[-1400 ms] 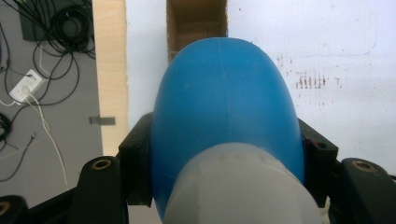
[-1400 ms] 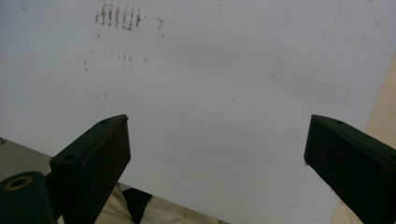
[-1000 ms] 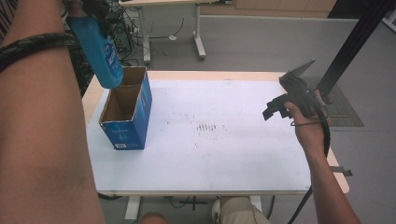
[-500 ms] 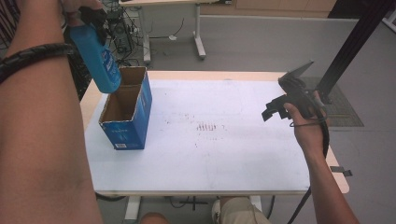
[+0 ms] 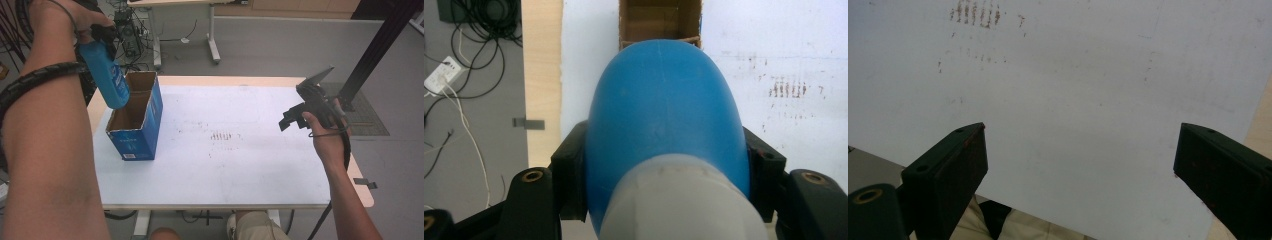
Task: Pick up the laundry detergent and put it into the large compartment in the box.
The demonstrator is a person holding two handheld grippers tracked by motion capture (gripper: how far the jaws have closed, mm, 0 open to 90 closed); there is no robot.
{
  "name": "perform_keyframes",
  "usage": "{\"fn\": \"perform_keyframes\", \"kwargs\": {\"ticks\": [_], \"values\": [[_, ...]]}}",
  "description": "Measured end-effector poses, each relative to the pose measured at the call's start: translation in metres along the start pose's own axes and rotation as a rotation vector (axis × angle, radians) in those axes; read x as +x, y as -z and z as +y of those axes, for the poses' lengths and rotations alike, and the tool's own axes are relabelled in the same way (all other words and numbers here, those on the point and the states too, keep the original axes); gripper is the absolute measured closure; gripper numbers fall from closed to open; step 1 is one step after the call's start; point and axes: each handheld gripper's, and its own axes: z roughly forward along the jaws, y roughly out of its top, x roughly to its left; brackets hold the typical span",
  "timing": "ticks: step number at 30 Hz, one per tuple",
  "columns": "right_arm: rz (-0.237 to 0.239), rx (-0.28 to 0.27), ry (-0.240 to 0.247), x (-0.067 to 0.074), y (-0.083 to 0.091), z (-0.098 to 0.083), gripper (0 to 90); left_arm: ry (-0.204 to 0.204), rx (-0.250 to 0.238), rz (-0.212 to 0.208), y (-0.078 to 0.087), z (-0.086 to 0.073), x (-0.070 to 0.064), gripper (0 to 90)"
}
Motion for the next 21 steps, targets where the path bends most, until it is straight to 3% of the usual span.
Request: {"fn": "perform_keyframes", "kwargs": {"ticks": [21], "values": [[-0.007,0.012,0.004,0.002,-0.005,0.003,7.1,-0.014,0.027,0.0,-0.055,0.007,-0.005,37.6]]}}
